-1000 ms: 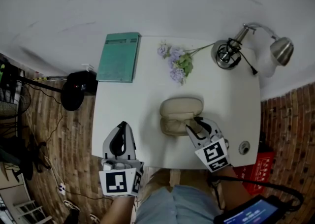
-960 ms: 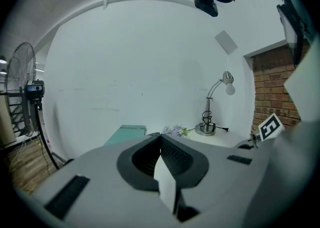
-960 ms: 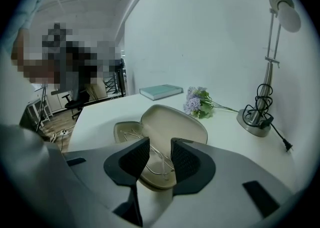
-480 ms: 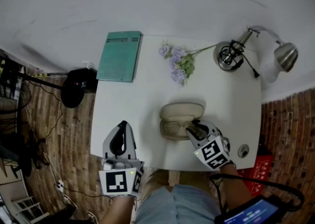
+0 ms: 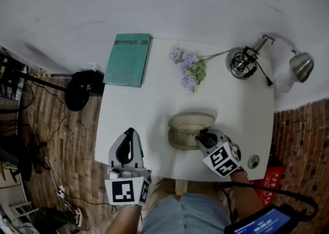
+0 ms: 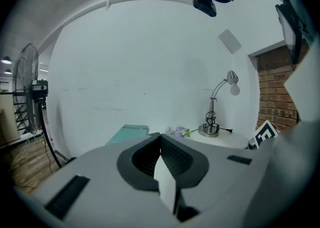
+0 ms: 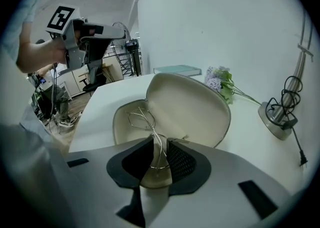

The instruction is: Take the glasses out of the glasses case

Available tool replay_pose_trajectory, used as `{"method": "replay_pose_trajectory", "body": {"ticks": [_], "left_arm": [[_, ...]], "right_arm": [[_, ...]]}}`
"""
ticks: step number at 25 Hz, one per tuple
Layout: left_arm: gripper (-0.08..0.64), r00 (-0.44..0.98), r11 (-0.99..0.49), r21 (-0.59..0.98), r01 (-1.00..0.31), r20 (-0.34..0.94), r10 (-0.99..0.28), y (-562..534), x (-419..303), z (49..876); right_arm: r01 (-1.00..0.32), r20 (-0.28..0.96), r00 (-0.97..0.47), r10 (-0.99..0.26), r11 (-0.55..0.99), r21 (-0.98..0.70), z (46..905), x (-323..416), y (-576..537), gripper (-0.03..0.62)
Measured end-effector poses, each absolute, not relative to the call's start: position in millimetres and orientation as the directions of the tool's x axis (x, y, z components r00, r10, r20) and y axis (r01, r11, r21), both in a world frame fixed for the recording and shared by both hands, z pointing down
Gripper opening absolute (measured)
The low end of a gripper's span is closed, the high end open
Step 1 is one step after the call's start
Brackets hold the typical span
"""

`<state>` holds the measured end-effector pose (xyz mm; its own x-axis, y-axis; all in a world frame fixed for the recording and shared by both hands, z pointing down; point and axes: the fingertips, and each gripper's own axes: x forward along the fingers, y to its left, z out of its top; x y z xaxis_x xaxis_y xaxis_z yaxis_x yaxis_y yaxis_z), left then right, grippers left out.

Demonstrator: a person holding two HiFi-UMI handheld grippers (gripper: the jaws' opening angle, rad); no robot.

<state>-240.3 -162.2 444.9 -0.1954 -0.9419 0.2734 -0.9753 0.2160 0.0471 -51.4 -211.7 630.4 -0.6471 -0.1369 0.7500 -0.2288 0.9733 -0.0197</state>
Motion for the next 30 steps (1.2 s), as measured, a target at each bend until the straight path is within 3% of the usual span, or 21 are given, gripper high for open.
{"method": "replay_pose_trajectory", "body": {"ticks": [13,30], "left_arm": [[0.006,-0.199,0.22,0.051,-0.974,0.264,-0.944,-164.2,-239.9,441.3],[0.006,-0.189,0.203,0.04,-0.978,0.233,-0.954,-169.7,-235.7,428.3]], "right_arm": [[-0.121,0.766,-0.631,-0.12,0.991,0.056,626.3,-54.5,-208.6,0.044],[-0.191,0.698,-0.688,-0.198,0.978,0.089,600.5,-59.0,-226.0,0.038]]}}
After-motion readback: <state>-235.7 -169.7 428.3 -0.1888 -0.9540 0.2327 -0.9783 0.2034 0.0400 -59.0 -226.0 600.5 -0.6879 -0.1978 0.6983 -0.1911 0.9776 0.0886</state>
